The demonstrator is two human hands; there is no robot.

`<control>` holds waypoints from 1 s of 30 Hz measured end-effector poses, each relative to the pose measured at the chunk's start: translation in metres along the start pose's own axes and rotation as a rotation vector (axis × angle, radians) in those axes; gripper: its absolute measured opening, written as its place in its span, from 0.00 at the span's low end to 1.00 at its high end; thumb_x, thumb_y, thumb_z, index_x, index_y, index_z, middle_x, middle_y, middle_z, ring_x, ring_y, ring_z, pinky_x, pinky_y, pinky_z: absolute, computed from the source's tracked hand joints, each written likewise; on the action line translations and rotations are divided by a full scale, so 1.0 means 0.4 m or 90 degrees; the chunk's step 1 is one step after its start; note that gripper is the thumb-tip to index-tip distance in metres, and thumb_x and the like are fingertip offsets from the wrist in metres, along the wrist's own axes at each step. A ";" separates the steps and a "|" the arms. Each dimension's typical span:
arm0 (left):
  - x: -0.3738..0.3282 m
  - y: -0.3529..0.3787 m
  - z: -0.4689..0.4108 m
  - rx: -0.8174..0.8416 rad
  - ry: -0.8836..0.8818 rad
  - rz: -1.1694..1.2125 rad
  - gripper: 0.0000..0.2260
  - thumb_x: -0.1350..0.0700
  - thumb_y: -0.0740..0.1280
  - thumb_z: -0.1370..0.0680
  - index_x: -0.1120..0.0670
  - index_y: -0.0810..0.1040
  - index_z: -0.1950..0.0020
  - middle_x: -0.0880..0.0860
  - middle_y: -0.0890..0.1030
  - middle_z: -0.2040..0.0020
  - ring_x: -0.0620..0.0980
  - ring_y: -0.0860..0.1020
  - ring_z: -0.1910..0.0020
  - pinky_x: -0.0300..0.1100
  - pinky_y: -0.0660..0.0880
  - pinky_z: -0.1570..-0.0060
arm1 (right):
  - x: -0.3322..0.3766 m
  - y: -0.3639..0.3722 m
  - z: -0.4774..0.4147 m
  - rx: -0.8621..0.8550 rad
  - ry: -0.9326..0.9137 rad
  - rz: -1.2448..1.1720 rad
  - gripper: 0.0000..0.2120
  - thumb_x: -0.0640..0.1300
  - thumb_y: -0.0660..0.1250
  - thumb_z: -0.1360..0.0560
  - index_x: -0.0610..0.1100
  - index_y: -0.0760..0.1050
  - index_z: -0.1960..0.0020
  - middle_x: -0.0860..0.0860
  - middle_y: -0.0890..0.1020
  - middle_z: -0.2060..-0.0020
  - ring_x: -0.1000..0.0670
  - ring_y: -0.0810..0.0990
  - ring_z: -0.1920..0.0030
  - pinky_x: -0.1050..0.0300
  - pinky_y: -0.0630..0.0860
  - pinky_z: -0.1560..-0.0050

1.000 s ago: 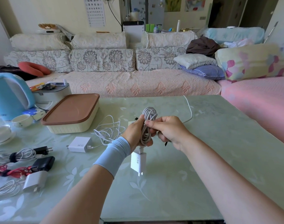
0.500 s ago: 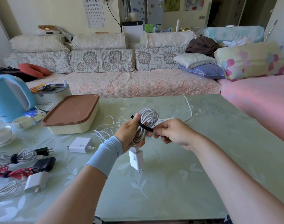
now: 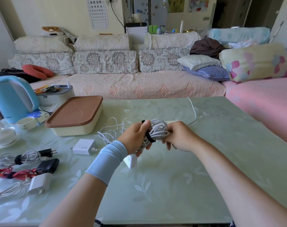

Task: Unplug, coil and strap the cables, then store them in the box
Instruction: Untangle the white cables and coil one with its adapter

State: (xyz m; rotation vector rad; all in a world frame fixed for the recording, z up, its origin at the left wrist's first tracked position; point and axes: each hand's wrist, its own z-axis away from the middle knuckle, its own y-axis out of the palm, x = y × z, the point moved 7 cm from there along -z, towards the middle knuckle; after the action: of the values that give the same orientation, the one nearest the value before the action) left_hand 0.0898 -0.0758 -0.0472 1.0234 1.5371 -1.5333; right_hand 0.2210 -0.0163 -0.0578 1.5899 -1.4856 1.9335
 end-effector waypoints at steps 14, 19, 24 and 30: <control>-0.011 -0.016 0.032 -0.011 0.047 -0.322 0.19 0.45 0.49 0.17 0.50 0.72 0.59 0.52 0.80 0.70 0.52 0.74 0.81 0.46 0.76 0.75 | -0.012 0.076 0.008 0.094 0.259 -0.420 0.19 0.55 0.61 0.21 0.43 0.83 0.54 0.45 0.85 0.58 0.46 0.83 0.59 0.46 0.79 0.47; -0.029 -0.007 0.031 -0.012 0.082 -0.412 0.18 0.46 0.48 0.16 0.47 0.68 0.62 0.46 0.77 0.71 0.36 0.72 0.80 0.37 0.70 0.70 | -0.014 0.064 0.015 -0.008 0.315 -0.345 0.04 0.46 0.71 0.25 0.46 0.81 0.57 0.47 0.83 0.64 0.48 0.81 0.63 0.51 0.80 0.53; -0.024 -0.005 0.032 -0.052 0.118 -0.476 0.17 0.45 0.49 0.17 0.46 0.65 0.64 0.44 0.70 0.72 0.43 0.71 0.74 0.38 0.61 0.71 | -0.020 0.080 0.014 -0.031 0.360 -0.359 0.05 0.43 0.72 0.26 0.45 0.81 0.60 0.46 0.83 0.66 0.47 0.81 0.64 0.49 0.80 0.54; -0.019 -0.017 0.043 -0.170 0.226 -0.403 0.15 0.46 0.48 0.17 0.51 0.70 0.51 0.46 0.68 0.74 0.54 0.70 0.71 0.46 0.67 0.68 | -0.032 0.054 -0.004 -0.169 0.340 -0.348 0.03 0.37 0.73 0.27 0.40 0.82 0.54 0.42 0.83 0.62 0.43 0.82 0.65 0.45 0.83 0.57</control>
State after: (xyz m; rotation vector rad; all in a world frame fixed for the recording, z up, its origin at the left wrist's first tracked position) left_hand 0.0862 -0.0933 -0.0381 0.7084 2.4109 -1.5276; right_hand 0.2098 -0.0200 -0.0799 1.0893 -0.9193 1.5868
